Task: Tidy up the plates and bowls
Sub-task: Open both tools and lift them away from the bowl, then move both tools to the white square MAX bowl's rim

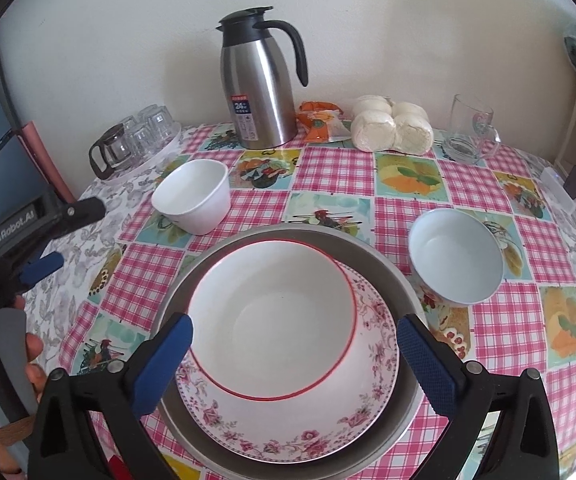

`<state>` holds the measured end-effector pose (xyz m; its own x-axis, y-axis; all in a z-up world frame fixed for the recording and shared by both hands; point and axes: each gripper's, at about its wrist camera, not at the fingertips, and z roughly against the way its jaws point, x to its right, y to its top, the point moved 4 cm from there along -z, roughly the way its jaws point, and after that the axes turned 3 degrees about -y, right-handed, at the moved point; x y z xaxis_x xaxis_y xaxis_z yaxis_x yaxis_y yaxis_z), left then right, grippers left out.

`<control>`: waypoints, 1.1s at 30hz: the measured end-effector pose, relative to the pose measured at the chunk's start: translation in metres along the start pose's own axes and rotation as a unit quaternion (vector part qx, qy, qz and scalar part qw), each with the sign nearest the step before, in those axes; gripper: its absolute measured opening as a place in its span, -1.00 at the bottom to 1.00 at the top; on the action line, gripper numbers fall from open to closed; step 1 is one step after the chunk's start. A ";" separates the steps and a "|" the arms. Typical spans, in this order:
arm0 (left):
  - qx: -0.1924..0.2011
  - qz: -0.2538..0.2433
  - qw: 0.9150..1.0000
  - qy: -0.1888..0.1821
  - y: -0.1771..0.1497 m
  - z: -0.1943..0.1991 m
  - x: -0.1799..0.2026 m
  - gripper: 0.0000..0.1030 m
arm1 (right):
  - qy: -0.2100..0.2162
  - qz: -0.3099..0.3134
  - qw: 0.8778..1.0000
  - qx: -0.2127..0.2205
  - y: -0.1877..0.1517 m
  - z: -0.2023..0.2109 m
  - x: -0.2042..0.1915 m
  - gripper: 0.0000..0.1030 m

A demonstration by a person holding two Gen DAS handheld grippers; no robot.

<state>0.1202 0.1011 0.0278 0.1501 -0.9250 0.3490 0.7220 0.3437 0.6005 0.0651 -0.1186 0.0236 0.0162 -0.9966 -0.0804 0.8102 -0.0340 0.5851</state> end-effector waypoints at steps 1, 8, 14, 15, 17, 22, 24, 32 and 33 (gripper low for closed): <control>-0.002 0.000 1.000 -0.002 0.002 -0.002 0.000 0.99 | 0.001 0.002 1.000 -0.001 0.001 0.000 -0.003 1.00; -0.002 0.034 0.997 -0.066 0.015 -0.013 -0.006 0.99 | -0.012 0.018 1.000 -0.011 0.010 -0.008 -0.021 1.00; 0.007 0.061 0.993 -0.103 0.024 -0.024 -0.013 1.00 | -0.019 0.023 1.000 -0.008 0.033 -0.008 -0.035 1.00; 0.009 0.059 0.994 -0.088 0.026 -0.027 -0.015 1.00 | -0.021 0.026 0.999 -0.006 0.037 -0.008 -0.038 1.00; 0.013 0.053 0.997 -0.051 0.030 -0.033 -0.019 0.99 | -0.023 0.031 0.999 -0.007 0.045 -0.009 -0.043 1.00; 0.028 0.065 0.997 -0.016 0.039 -0.042 -0.038 0.99 | -0.023 0.019 0.999 -0.014 0.064 -0.020 -0.051 1.00; 0.036 0.088 0.995 -0.020 0.042 -0.044 -0.048 0.99 | -0.028 0.011 0.999 -0.016 0.071 -0.024 -0.053 1.00; 0.004 0.149 0.986 -0.072 0.046 -0.064 -0.072 0.99 | 0.008 -0.046 0.998 -0.032 0.101 -0.046 -0.060 1.00; 0.000 0.154 0.986 -0.068 0.047 -0.067 -0.074 0.99 | 0.014 -0.052 0.998 -0.031 0.104 -0.049 -0.062 1.00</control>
<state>0.1876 0.1750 -0.0180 0.2712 -0.7465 0.6076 0.6566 0.6051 0.4502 0.1775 -0.0572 0.0501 -0.0543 -0.9856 -0.1602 0.8432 -0.1312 0.5213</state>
